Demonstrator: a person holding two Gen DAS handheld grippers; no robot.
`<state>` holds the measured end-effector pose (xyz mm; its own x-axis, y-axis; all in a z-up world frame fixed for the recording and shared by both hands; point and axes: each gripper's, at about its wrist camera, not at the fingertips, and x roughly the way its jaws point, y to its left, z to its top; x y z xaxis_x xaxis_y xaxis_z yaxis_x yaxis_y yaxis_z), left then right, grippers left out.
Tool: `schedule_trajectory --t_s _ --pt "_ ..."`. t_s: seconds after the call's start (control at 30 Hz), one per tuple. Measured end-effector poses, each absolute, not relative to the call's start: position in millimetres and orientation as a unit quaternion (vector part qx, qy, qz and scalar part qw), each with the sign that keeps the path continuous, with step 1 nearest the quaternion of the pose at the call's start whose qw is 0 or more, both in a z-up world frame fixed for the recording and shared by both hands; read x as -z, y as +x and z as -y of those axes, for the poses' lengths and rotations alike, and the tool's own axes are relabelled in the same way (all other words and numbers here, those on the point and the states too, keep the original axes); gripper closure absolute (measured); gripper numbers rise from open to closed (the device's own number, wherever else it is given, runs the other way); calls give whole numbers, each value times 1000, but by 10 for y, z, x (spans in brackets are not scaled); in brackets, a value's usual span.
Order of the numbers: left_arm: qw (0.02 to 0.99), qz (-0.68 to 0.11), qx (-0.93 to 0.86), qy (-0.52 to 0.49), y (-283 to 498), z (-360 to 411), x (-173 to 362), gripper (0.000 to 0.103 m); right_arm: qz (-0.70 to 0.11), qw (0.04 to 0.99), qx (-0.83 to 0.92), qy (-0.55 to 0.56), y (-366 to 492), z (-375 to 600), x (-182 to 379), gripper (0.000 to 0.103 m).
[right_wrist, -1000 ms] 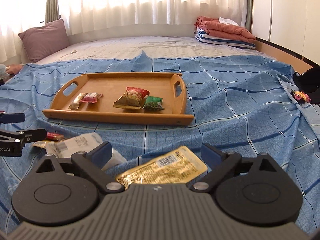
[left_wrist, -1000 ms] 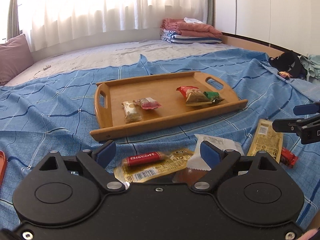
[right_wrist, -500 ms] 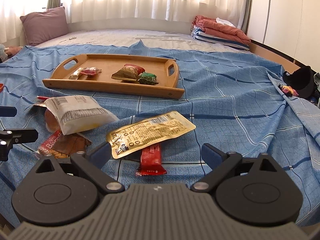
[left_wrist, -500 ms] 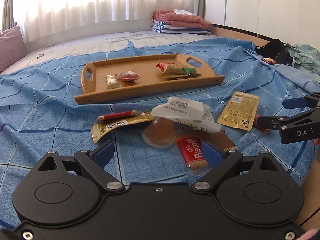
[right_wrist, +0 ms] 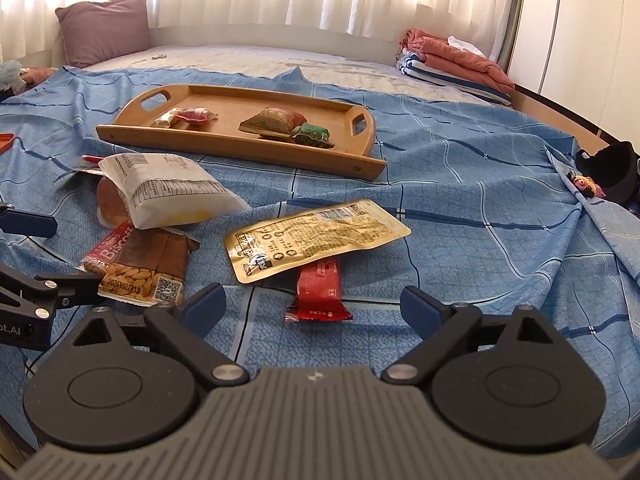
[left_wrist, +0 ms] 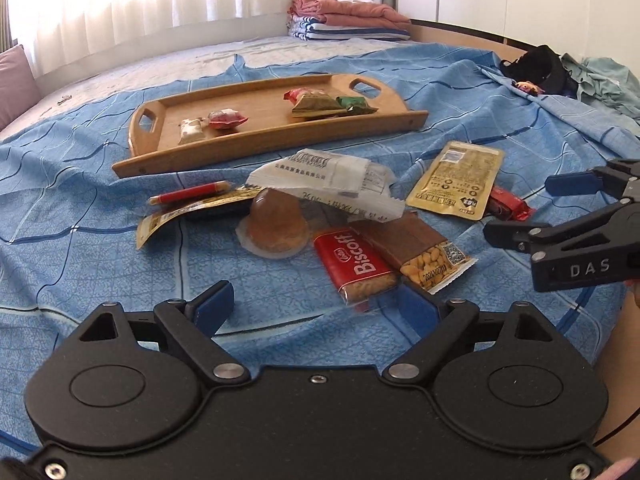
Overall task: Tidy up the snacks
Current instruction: 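Move both grippers back toward the remaining snacks, then grasp the red Biscoff biscuit with the left gripper while the right gripper grasps the red bar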
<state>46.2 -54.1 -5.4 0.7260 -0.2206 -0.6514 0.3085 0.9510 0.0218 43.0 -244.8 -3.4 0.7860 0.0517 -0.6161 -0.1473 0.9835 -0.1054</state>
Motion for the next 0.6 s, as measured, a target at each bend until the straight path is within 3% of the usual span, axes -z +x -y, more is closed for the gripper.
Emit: schedule_trajectory --t_s 0.3,0.47,0.6 --pt "928 -340 143 51 589 720 60 24 -327 940 -61 -73 452 2455 99 9" --pt "930 -339 137 43 642 757 75 44 -326 940 -64 -70 477 2462 103 10" --pt "929 -342 135 33 680 758 76 51 -328 940 -66 -63 507 2465 112 12"
